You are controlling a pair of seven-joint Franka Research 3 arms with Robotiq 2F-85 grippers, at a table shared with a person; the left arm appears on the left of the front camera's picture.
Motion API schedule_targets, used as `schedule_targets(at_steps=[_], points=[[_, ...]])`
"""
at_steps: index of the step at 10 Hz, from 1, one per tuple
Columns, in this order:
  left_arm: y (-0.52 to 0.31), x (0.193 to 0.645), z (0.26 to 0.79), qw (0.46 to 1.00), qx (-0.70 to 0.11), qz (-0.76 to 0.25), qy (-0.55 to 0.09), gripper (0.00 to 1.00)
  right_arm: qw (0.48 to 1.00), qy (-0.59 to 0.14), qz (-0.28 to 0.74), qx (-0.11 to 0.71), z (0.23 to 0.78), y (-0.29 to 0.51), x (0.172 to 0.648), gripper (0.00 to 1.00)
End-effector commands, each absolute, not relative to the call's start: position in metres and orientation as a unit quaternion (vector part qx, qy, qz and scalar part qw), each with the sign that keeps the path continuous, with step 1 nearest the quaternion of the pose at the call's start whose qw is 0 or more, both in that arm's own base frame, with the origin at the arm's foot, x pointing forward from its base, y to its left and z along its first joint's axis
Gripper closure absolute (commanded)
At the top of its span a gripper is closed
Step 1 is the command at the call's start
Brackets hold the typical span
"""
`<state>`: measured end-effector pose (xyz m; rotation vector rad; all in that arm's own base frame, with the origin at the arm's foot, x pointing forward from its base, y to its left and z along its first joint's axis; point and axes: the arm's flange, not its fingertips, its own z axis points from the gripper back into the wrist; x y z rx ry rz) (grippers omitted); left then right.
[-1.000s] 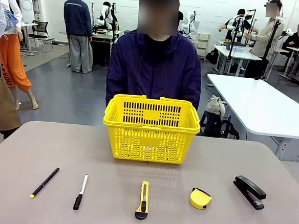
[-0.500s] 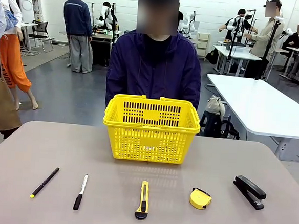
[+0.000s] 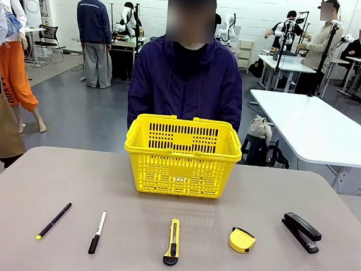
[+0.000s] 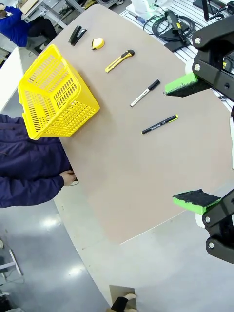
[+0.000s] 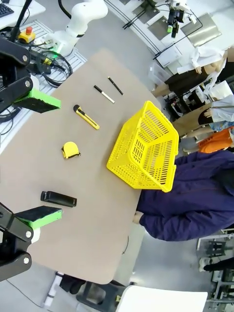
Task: Place the items the person wants into the basket.
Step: Pick up the item the person points to and place it in the Market Basket.
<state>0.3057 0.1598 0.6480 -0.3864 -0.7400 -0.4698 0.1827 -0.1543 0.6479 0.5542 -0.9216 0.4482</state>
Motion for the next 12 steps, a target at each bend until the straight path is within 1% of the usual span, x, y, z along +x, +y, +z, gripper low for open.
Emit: schedule_targets(at_steps=[1, 12], points=[[0.1606, 0.3042, 0.6474, 0.883, -0.191, -0.235, -0.359, 0.0, 0.831, -0.435, 0.221, 0.268, 0.6466, -0.1524, 0.1834, 0.0], [0.1606, 0.3042, 0.6474, 0.883, -0.191, -0.235, -0.359, 0.0, 0.831, -0.435, 0.221, 0.268, 0.6466, -0.1524, 0.1834, 0.0]])
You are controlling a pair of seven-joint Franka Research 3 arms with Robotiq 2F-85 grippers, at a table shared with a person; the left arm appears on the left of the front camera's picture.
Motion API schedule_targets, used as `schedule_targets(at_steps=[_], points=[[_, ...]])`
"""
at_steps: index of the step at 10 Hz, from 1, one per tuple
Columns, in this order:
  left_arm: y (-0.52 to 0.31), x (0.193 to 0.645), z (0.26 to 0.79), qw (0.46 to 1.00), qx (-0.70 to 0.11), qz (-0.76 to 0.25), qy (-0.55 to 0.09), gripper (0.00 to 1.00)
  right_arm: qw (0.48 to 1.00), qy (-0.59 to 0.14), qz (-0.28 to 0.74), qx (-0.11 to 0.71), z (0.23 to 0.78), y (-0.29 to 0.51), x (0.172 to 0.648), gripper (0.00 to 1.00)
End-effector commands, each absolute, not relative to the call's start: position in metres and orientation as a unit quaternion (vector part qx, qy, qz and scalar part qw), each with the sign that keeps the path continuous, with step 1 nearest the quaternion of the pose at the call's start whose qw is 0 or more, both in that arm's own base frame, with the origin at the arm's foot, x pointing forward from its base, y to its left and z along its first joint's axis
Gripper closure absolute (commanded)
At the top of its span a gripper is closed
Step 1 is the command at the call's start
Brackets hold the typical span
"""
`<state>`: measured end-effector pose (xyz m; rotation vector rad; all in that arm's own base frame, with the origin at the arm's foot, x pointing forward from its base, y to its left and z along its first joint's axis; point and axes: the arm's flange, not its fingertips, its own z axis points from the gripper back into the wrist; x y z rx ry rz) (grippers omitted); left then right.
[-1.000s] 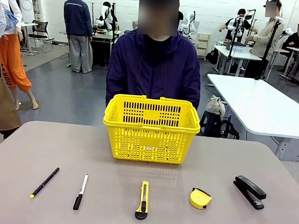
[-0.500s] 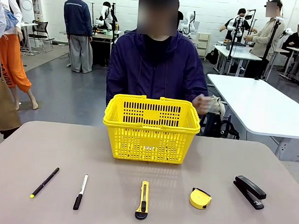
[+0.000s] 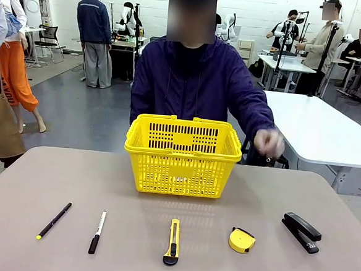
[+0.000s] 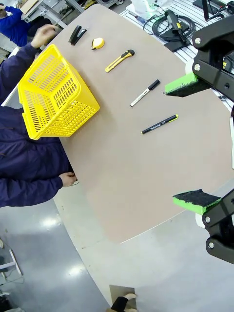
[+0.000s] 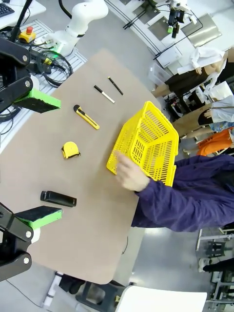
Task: Place the items the person wants into the basket.
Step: Pick up the item the person points to and place it in the Market Basket.
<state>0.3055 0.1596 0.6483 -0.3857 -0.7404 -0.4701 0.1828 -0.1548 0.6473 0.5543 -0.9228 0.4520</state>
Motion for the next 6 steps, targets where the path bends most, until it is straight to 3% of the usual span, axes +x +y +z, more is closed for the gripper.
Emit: schedule_targets(at_steps=[1, 6], points=[[0.1606, 0.3042, 0.6474, 0.883, -0.191, -0.235, -0.359, 0.0, 0.831, -0.435, 0.221, 0.268, 0.6466, -0.1524, 0.1834, 0.0], [0.1606, 0.3042, 0.6474, 0.883, -0.191, -0.235, -0.359, 0.0, 0.831, -0.435, 0.221, 0.268, 0.6466, -0.1524, 0.1834, 0.0]])
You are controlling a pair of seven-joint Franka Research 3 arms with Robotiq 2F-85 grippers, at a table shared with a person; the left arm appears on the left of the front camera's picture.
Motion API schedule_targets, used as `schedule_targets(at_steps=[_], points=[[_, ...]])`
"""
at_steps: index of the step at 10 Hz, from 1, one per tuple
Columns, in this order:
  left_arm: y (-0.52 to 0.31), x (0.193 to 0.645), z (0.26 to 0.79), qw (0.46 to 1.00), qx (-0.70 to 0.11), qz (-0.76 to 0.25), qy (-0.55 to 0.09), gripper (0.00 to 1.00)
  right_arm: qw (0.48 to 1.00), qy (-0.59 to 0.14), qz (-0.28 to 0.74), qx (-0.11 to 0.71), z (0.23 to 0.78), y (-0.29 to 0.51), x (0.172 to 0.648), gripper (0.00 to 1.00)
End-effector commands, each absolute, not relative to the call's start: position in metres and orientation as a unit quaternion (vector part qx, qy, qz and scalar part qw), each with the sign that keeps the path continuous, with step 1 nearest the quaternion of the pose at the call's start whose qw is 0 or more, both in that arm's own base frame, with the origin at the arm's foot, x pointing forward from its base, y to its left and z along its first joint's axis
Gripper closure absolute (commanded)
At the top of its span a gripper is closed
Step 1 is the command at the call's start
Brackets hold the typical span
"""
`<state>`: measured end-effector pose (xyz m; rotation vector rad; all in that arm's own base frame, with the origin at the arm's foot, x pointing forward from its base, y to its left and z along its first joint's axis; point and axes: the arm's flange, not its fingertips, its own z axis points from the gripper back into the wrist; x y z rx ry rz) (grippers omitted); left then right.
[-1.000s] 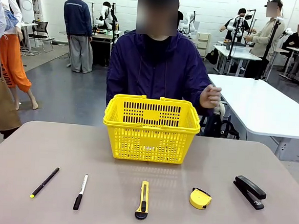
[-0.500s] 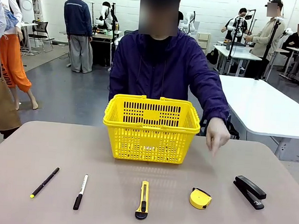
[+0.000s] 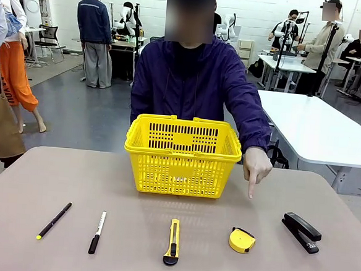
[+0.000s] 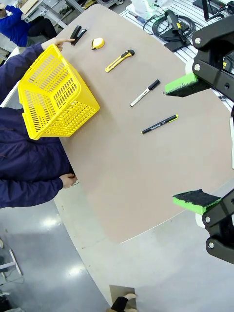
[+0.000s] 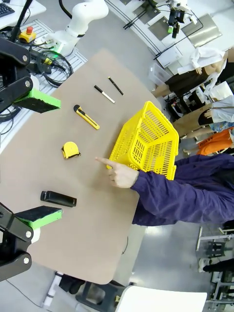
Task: Place the items the person wants into the basket.
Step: Pick up the item the person points to and place it in the Market Basket.
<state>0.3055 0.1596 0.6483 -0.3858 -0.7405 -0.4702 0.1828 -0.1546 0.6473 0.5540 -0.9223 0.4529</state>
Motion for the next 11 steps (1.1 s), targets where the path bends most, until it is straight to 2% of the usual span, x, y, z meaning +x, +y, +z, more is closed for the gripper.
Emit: schedule_targets(at_steps=[1, 3, 5, 7, 11], points=[[0.161, 0.304, 0.647, 0.883, -0.191, -0.235, -0.359, 0.0, 0.831, -0.435, 0.221, 0.268, 0.647, -0.152, 0.183, 0.0], [0.161, 0.304, 0.647, 0.883, -0.191, -0.235, -0.359, 0.0, 0.834, -0.435, 0.214, 0.262, 0.647, -0.155, 0.183, 0.0], [0.161, 0.304, 0.647, 0.883, -0.191, -0.235, -0.359, 0.0, 0.92, -0.265, 0.2, 0.21, 0.633, -0.062, 0.232, 0.0], [0.161, 0.304, 0.647, 0.883, -0.191, -0.235, -0.359, 0.0, 0.964, -0.171, 0.152, 0.134, 0.612, 0.032, 0.27, 0.0], [0.161, 0.304, 0.647, 0.883, -0.191, -0.235, -0.359, 0.0, 0.993, -0.09, 0.072, 0.011, 0.519, 0.139, 0.307, 0.0]])
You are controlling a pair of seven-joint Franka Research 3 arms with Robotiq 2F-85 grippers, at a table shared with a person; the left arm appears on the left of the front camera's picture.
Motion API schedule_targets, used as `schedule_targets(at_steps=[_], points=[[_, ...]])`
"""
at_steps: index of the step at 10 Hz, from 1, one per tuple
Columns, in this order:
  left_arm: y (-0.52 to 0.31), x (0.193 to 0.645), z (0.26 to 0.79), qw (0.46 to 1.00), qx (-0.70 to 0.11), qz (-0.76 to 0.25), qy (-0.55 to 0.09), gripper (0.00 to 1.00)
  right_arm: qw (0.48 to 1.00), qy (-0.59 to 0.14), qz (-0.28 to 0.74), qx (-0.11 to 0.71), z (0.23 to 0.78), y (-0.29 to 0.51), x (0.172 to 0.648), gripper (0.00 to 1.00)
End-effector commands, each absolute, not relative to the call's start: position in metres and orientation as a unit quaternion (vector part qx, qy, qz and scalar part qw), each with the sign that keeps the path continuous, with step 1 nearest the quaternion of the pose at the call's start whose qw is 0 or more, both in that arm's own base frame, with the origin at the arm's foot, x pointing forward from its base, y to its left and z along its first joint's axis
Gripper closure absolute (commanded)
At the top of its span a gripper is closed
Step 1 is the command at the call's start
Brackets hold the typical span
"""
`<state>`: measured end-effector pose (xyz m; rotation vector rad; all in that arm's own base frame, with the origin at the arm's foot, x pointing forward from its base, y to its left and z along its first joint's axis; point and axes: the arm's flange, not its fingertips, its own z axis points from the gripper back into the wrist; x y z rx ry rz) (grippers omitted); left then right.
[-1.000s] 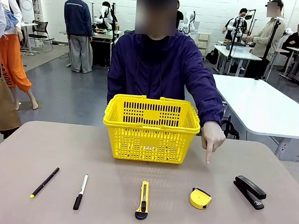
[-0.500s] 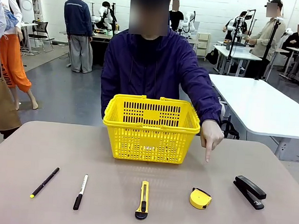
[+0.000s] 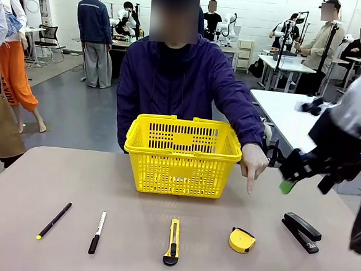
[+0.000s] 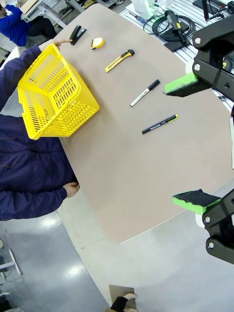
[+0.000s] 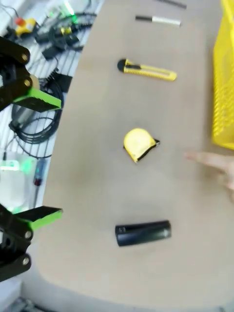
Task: Place the items the person wants into the basket.
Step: Pick up the item the person points to and place it in the Market Basket.
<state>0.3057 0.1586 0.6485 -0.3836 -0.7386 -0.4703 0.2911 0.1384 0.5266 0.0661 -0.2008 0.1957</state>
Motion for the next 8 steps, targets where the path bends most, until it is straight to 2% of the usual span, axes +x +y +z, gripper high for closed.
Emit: schedule_targets(at_steps=[1, 3, 5, 6, 8], points=[[0.161, 0.304, 0.647, 0.883, -0.191, -0.235, -0.359, 0.0, 0.994, -0.094, 0.051, 0.005, 0.501, 0.15, 0.319, 0.0], [0.161, 0.304, 0.647, 0.883, -0.191, -0.235, -0.359, 0.0, 0.993, -0.113, 0.025, 0.016, 0.478, 0.158, 0.34, 0.0], [0.161, 0.304, 0.647, 0.883, -0.191, -0.235, -0.359, 0.0, 0.988, -0.138, 0.038, 0.054, 0.485, 0.148, 0.345, 0.0], [0.161, 0.304, 0.647, 0.883, -0.191, -0.235, -0.359, 0.0, 0.994, -0.103, 0.038, 0.024, 0.478, 0.157, 0.336, 0.0], [0.161, 0.304, 0.647, 0.883, -0.191, -0.235, -0.359, 0.0, 0.994, -0.103, 0.038, 0.024, 0.478, 0.157, 0.336, 0.0]])
